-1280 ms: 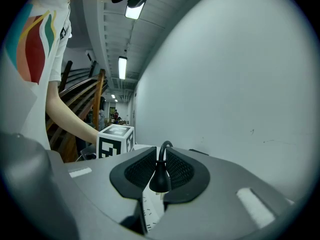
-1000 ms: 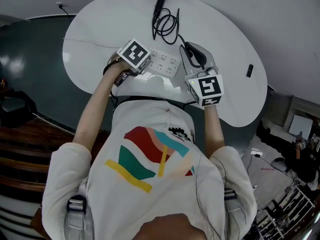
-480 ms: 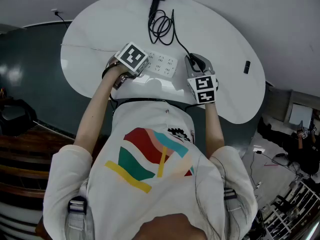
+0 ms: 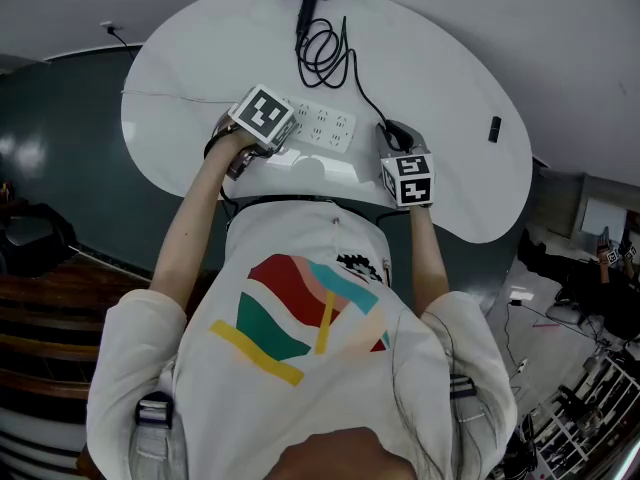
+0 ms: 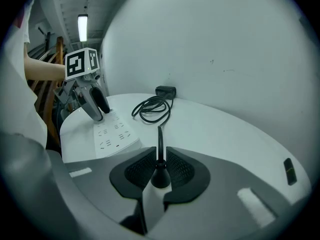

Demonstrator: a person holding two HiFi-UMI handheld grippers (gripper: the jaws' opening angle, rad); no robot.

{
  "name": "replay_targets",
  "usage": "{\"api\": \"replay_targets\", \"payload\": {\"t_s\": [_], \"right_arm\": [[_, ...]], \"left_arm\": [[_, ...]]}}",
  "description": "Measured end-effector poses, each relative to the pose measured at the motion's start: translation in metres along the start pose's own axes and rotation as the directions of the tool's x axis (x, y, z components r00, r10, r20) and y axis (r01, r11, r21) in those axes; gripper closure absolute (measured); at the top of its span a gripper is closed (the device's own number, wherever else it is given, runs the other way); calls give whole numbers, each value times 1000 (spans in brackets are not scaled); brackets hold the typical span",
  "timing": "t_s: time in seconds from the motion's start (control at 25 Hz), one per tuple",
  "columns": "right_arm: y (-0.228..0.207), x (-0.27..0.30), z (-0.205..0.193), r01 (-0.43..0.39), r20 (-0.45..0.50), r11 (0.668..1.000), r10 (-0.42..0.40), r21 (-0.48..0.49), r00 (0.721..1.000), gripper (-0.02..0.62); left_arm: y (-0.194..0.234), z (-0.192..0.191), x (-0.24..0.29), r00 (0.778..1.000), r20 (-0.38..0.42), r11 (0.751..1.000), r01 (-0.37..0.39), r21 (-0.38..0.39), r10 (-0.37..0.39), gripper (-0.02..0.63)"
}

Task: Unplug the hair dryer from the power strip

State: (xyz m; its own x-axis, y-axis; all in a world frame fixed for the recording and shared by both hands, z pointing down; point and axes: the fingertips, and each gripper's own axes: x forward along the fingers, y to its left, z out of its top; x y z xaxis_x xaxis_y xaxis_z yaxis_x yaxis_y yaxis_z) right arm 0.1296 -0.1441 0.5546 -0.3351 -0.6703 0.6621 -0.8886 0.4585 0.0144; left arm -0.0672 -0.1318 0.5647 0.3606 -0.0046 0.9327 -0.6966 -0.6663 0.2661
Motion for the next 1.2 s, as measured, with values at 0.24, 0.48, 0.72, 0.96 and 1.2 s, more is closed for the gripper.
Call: {"api": "replay_targets", "payload": {"t_s": [0.24,0.48,0.72,0.96,1.2], "right_arm": [[-4,-4,-3,28,-1,998,-28,60,1000,511],[-3,-15,2,19,35,993,-23,117,999,486],[-6,-24,21,23,76,992,-33,126,997,486],[-14,-40,71,44,177,994,-62,101,982,491],[-18,-66,141,-9,351,981,-61,196,934,504]], "left_arm": [[0,-1,-2,1000,3,1000,-1,-12,1,365],[19,12,2,993,96,998,-63,13,62,349],[13,17,-2,989,147,999,12,-39,-6,330],[8,46,-39,951,309,999,2,-53,15,336],[-10,98,-110,847,529,997,-67,24,44,368]]}}
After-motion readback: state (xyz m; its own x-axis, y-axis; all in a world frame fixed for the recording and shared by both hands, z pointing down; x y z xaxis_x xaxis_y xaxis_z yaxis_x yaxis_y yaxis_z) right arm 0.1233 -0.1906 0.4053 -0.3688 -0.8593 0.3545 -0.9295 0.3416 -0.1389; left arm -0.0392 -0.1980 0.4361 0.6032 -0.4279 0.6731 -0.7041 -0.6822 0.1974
